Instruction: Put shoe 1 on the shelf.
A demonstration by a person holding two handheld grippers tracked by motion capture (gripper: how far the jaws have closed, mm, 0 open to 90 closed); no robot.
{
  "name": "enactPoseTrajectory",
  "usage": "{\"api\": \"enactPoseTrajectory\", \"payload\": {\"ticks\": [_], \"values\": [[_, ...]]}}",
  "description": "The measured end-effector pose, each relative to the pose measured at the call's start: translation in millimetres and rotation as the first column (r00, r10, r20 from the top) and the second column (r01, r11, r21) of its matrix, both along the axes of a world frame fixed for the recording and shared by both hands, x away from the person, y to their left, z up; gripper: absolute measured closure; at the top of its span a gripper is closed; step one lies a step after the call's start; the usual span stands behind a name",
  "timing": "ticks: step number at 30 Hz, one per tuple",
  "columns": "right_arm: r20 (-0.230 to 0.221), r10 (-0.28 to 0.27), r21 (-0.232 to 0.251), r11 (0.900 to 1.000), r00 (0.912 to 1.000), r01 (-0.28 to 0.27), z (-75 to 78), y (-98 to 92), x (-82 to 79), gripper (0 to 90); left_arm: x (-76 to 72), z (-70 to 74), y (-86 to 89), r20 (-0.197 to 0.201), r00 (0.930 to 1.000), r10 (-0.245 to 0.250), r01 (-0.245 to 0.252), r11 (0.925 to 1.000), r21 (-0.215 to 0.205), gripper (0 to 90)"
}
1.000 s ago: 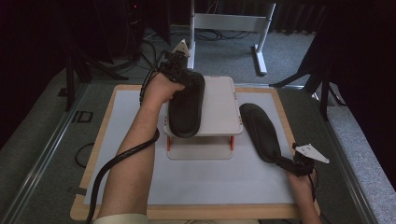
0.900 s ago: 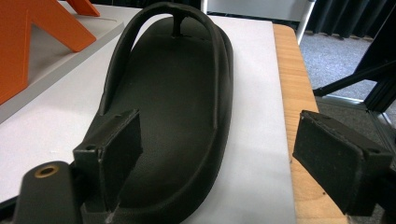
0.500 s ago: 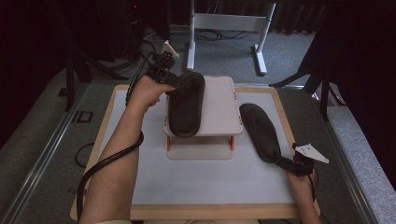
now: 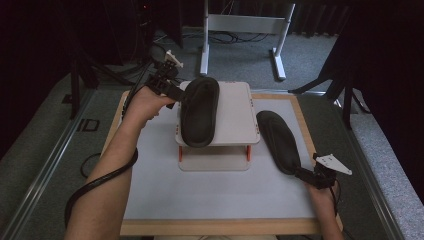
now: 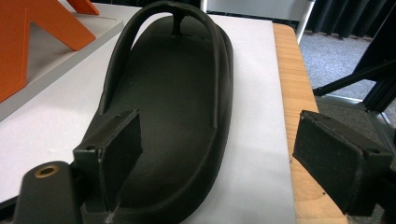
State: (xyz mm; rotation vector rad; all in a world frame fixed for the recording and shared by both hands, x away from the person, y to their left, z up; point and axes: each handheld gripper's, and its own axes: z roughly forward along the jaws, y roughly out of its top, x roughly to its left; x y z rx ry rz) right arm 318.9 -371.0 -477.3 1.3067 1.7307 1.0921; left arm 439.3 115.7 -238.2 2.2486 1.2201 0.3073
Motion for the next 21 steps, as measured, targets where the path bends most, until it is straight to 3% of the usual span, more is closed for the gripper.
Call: {"api": "enactPoseTrajectory", "payload": {"ticks": [7, 10, 14, 21], "values": [[0.000, 0.000, -0.002, 1.000, 1.0000, 0.000, 0.0, 0.1, 0.0, 14.6, -13.1, -7.0, 17.9, 0.028, 0.9996, -0.002, 0.002, 0.9999, 0.014, 23.9], [0.000, 0.000, -0.002, 1.000, 1.0000, 0.000, 0.0, 0.1, 0.1, 14.6, -17.3, -11.4, 27.4, 0.031, 0.9995, 0.002, -0.002, 1.0000, -0.001, 23.9], [0.000, -0.002, -0.004, 1.000, 1.0000, 0.002, -0.1, 0.3, 0.2, 14.6, -23.2, -17.8, 39.8, 0.041, 0.9992, -0.002, 0.004, 0.9985, -0.054, 23.9], [-0.002, -0.002, -0.001, 1.000, 1.0000, 0.002, -0.1, 0.2, 0.3, 14.6, -32.7, -31.0, 58.1, 0.067, 0.9977, 0.003, 0.002, 0.9967, -0.082, 23.9]]}}
